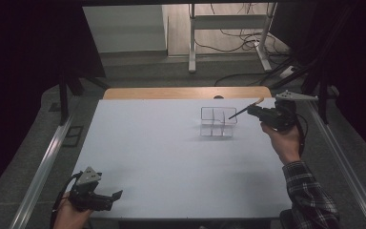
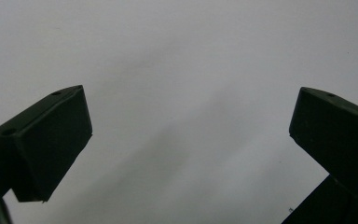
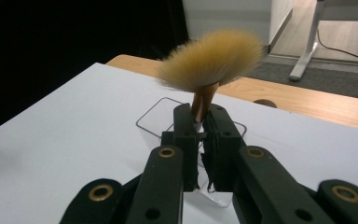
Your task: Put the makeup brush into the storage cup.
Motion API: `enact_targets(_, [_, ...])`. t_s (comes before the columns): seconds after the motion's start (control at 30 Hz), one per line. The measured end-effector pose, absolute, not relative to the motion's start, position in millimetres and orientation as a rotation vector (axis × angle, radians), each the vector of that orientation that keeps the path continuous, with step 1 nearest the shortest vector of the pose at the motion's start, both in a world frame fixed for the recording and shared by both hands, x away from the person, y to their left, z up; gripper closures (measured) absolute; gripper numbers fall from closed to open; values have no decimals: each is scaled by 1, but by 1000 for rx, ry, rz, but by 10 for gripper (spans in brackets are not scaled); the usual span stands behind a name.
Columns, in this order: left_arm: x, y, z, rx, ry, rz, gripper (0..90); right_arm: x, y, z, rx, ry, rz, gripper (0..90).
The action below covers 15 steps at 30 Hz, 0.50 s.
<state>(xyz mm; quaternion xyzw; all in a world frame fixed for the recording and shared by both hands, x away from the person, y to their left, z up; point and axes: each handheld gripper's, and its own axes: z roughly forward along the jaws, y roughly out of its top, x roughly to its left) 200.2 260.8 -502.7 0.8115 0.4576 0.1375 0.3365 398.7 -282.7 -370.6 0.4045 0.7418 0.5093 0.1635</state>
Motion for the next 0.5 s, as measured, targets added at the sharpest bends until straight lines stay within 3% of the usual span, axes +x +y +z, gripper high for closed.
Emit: enact_targets(0.5, [200,261,-503,2119,1192,358,0,418,-278,-372,1160,2086,1395,846])
